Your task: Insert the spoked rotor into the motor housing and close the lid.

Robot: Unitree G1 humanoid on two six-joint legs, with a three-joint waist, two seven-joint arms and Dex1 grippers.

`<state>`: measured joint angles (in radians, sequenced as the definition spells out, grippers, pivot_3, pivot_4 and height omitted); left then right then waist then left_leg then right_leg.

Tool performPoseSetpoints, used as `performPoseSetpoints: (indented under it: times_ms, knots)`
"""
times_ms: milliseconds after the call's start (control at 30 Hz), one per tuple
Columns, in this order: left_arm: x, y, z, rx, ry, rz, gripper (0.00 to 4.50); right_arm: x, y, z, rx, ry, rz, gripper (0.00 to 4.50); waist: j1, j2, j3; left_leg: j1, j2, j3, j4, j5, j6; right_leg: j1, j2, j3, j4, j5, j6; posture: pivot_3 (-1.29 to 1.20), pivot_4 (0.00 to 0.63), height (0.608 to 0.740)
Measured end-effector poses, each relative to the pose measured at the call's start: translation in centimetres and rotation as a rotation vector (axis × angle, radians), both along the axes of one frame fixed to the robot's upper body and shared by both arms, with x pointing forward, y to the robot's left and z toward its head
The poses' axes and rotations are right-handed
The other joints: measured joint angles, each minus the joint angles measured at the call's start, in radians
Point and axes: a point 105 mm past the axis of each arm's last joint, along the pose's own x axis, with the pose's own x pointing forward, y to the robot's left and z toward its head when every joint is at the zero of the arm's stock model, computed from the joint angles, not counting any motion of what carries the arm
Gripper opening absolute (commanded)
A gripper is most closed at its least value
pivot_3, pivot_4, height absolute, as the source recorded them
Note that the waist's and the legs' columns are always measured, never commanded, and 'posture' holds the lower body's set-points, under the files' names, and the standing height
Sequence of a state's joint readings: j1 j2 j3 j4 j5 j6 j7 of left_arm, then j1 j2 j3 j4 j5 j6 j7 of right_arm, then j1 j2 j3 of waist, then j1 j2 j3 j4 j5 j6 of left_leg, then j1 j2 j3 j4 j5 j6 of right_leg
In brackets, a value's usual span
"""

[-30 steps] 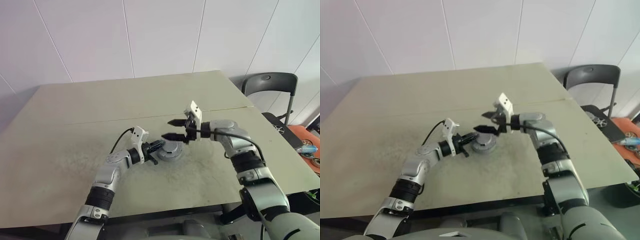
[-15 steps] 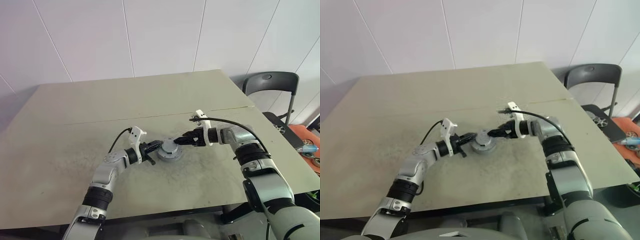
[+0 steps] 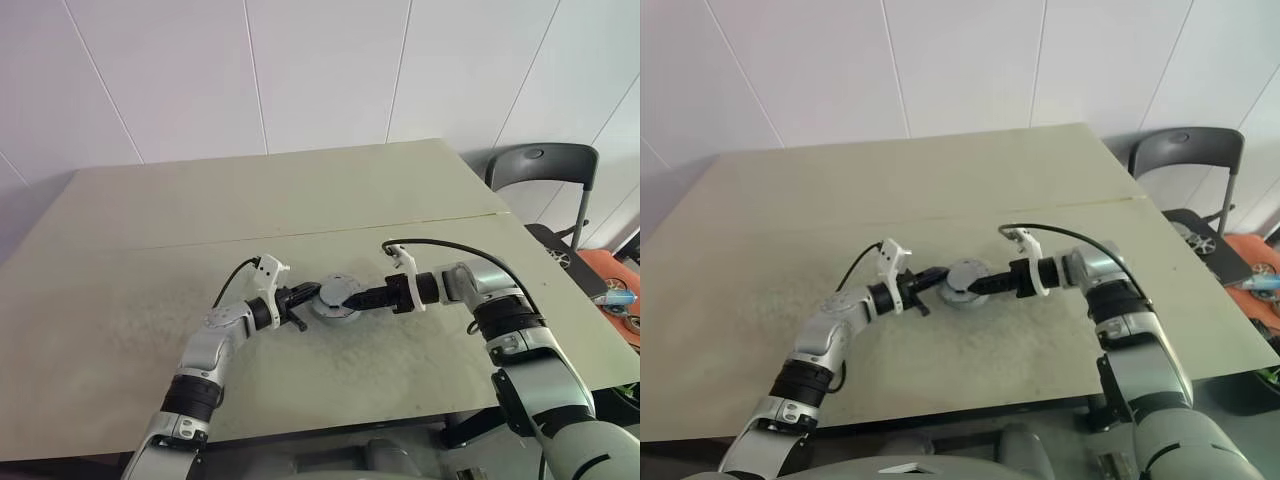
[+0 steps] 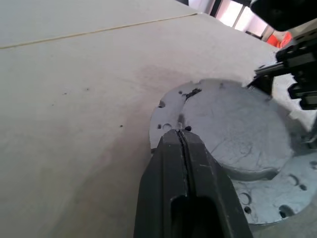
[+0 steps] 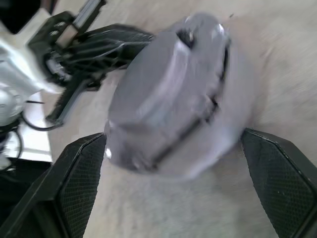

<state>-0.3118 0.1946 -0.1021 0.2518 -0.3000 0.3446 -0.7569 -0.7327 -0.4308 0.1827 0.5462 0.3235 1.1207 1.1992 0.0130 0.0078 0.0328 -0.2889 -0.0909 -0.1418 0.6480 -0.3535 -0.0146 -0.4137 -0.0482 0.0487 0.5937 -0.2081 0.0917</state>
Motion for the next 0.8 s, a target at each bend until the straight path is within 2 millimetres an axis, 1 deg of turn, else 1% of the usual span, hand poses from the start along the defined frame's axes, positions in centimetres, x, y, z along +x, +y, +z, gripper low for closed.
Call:
performPoseSetpoints:
  times_ms: [100, 200, 233, 300, 333, 467, 500, 600, 667, 700, 800]
  knots:
    - [-0.1, 0.0, 0.1, 0.001, -0.004, -0.001, 0.0, -0.6, 0.5, 0.0, 0.08, 0.095, -0.021, 4.49, 0.0, 0.0, 0.0, -0.001, 0.0, 0.0, 0.0, 0.0, 0.0, -0.001, 0.0, 0.0, 0.0, 0.0, 0.0, 0.0, 0.0, 0.74]
    - [-0.1, 0.0, 0.1, 0.002, -0.007, 0.002, 0.0, -1.1, 1.0, -0.1, 0.121, 0.138, -0.018, 4.49, 0.0, 0.0, 0.0, -0.003, 0.0, 0.0, 0.0, 0.0, 0.0, -0.004, 0.0, 0.0, 0.0, 0.0, 0.0, 0.0, 0.0, 0.74]
    - [-0.1, 0.1, 0.1, 0.004, -0.009, 0.005, 0.0, -1.2, 1.2, -0.2, 0.128, 0.138, -0.015, 4.31, 0.0, 0.0, 0.0, -0.004, 0.0, 0.0, 0.0, 0.0, 0.0, -0.004, 0.0, 0.0, 0.001, 0.0, 0.0, 0.0, 0.0, 0.74]
    - [-0.2, 0.2, 0.1, 0.005, -0.012, 0.013, 0.0, -1.3, 1.5, -0.3, 0.134, 0.137, -0.016, 3.92, 0.0, 0.0, 0.0, -0.005, 0.0, 0.0, 0.0, 0.0, 0.0, -0.005, 0.0, 0.0, 0.001, 0.0, 0.0, 0.0, 0.0, 0.74]
    - [-0.2, 0.3, 0.1, 0.004, -0.013, 0.016, 0.0, -1.6, 1.7, -0.6, 0.142, 0.143, -0.016, 3.62, -0.001, 0.0, 0.0, -0.006, 0.0, 0.0, 0.0, 0.0, 0.0, -0.006, 0.0, 0.0, 0.001, 0.0, 0.0, 0.0, 0.0, 0.74]
    - [-0.2, 0.5, 0.2, 0.004, -0.016, 0.026, 0.0, -2.1, 2.1, -1.2, 0.148, 0.166, -0.011, 2.19, 0.0, 0.0, 0.0, -0.014, 0.0, 0.0, 0.003, 0.001, -0.002, -0.014, 0.0, 0.0, 0.003, 0.001, -0.001, 0.0, 0.0, 0.74]
    - [-0.2, 0.5, 0.2, 0.005, -0.017, 0.027, 0.0, -2.3, 2.2, -1.3, 0.153, 0.175, -0.008, 1.9, 0.0, 0.0, 0.0, -0.014, 0.0, 0.0, 0.003, 0.002, -0.003, -0.014, 0.0, 0.0, 0.003, 0.001, -0.001, 0.0, 0.0, 0.74]
    - [-0.2, 0.9, 0.1, 0.016, -0.013, 0.045, 0.0, -2.3, 2.5, -1.0, 0.176, 0.175, -0.003, 0.87, -0.001, -0.004, -0.004, -0.014, 0.0, 0.001, 0.003, 0.0, -0.001, -0.014, 0.0, 0.0, 0.003, 0.001, -0.002, 0.0, 0.0, 0.74]
    - [-0.1, 1.2, -0.1, 0.023, -0.01, 0.055, 0.0, -2.2, 2.6, -0.8, 0.185, 0.173, 0.0, 0.29, -0.001, -0.006, -0.005, -0.013, 0.0, 0.001, 0.004, 0.001, -0.001, -0.012, 0.0, 0.0, 0.002, 0.002, -0.002, 0.0, 0.0, 0.74]
    - [-0.1, 1.3, -0.1, 0.027, -0.007, 0.061, 0.0, -2.1, 2.6, -0.7, 0.188, 0.17, 0.001, 0.07, -0.001, -0.007, -0.006, -0.013, 0.0, 0.001, 0.006, 0.001, -0.002, -0.011, 0.0, 0.0, 0.002, 0.002, -0.003, 0.0, 0.0, 0.74]
    - [-0.2, 1.3, -0.3, 0.029, 0.005, 0.062, 0.0, -1.9, 2.5, -0.8, 0.182, 0.154, -0.005, 0.07, -0.002, -0.007, -0.006, -0.012, 0.0, 0.001, 0.012, 0.001, -0.002, -0.007, 0.001, 0.0, 0.003, 0.001, -0.001, 0.0, 0.0, 0.74]
